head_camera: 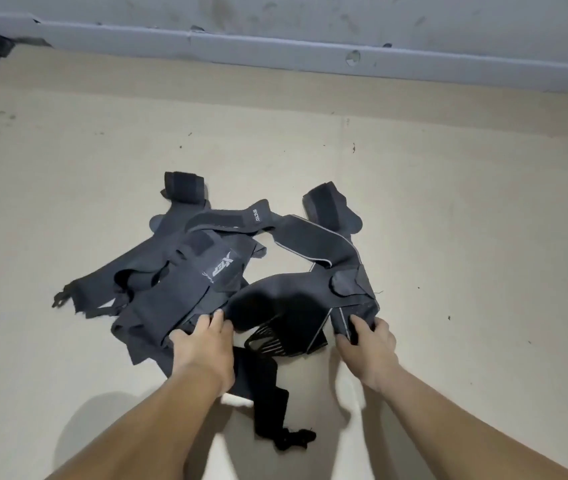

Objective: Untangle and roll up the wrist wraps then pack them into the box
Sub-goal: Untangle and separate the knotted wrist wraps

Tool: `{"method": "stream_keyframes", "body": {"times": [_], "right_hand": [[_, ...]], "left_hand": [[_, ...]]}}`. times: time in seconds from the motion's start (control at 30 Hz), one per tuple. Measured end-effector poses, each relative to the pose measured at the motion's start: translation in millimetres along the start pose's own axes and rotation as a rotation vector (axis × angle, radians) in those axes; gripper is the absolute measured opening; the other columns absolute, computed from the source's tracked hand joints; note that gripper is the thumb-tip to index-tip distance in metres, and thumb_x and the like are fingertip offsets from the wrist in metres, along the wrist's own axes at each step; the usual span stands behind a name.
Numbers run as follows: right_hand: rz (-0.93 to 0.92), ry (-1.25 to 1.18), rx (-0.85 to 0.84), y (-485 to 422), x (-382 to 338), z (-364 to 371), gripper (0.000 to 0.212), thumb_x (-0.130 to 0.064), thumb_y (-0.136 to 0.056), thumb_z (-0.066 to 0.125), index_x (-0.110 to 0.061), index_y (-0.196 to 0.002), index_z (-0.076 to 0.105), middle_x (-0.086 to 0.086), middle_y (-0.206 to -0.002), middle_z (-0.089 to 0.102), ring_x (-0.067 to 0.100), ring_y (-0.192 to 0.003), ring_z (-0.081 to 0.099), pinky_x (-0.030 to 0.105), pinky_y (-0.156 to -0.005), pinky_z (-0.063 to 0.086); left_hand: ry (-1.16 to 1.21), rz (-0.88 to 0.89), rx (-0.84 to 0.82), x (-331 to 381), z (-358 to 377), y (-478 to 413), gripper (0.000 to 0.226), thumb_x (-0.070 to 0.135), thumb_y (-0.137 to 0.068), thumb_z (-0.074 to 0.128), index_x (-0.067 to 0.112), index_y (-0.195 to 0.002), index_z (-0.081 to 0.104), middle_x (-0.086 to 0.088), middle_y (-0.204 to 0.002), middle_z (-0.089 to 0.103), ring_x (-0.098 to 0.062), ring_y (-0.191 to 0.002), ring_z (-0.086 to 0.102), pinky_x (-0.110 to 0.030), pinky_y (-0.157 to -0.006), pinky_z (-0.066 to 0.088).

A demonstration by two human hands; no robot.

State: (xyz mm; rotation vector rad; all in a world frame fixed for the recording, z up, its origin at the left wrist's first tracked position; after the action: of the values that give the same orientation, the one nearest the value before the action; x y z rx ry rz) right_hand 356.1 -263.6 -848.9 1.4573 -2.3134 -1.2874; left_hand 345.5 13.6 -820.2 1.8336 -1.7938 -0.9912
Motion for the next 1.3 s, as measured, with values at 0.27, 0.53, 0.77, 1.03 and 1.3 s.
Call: {"method": "stream_keyframes", "body": {"times": [0.27,0.53,0.77,1.03,1.3], "right_hand": [[-0.113,-0.283,-0.119,12,-54,33,0.036,-0.036,-0.096,0.065,-0.016,-0.066,0.060,0.001,-0.078,0.060,0.018,-0.073,0.058,0.030,-0.072,0.045],[0.187,-0.839,-0.287,3,-51,24,0.003,-0.014,-0.089,0.064,-0.012,-0.090,0.062,0.011,-0.076,0.053,0.023,-0.063,0.045,0.035,-0.060,0.039],[0.330,-1.128,-0.541,10,-68,34,0.029,-0.027,-0.100,0.066,-0.005,-0.117,0.073,0.016,-0.102,0.077,0.026,-0.081,0.072,0.037,-0.072,0.063],[-0.023,-1.127,-0.647,67,-136,-49,0.032,-0.029,-0.099,0.065,-0.006,-0.120,0.072,0.016,-0.107,0.073,0.030,-0.095,0.074,0.037,-0.083,0.059],[-0.420,-1.061,-0.762,186,-191,-157,0.049,-0.033,-0.084,0.081,-0.006,-0.123,0.076,0.024,-0.128,0.070,0.035,-0.113,0.071,0.049,-0.107,0.054]], "left_hand": [[0.189,-0.189,0.124,-41,-31,-12,0.034,0.027,-0.092,0.052,0.021,-0.124,0.061,-0.004,-0.133,0.052,-0.029,-0.129,0.043,-0.042,-0.103,0.039],[0.402,0.412,0.349,57,-60,-24,0.077,0.012,-0.084,0.051,0.021,-0.159,0.036,-0.004,-0.171,0.026,-0.029,-0.153,0.029,-0.042,-0.122,0.029],[0.928,0.217,0.061,68,-25,-30,0.032,0.027,-0.086,0.064,0.031,-0.117,0.058,0.001,-0.114,0.060,-0.026,-0.104,0.063,-0.040,-0.091,0.055],[1.113,0.375,0.212,28,-139,28,0.030,0.021,-0.085,0.067,0.013,-0.077,0.039,0.002,-0.077,0.040,-0.015,-0.067,0.036,-0.027,-0.061,0.032],[1.479,0.437,0.204,-38,-253,153,0.043,0.037,-0.067,0.094,0.025,-0.072,0.053,0.006,-0.063,0.058,-0.013,-0.058,0.054,-0.025,-0.061,0.043]]}}
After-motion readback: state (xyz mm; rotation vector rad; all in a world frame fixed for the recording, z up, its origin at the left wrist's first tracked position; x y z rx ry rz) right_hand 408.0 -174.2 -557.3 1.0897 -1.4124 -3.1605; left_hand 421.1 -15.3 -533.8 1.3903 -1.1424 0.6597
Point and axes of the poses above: each hand's wrist, its own y-axis away from the middle knuckle, its own z-axis out of the palm, x = y × z, the point moved 3 cm from there along -y, towards the middle knuckle
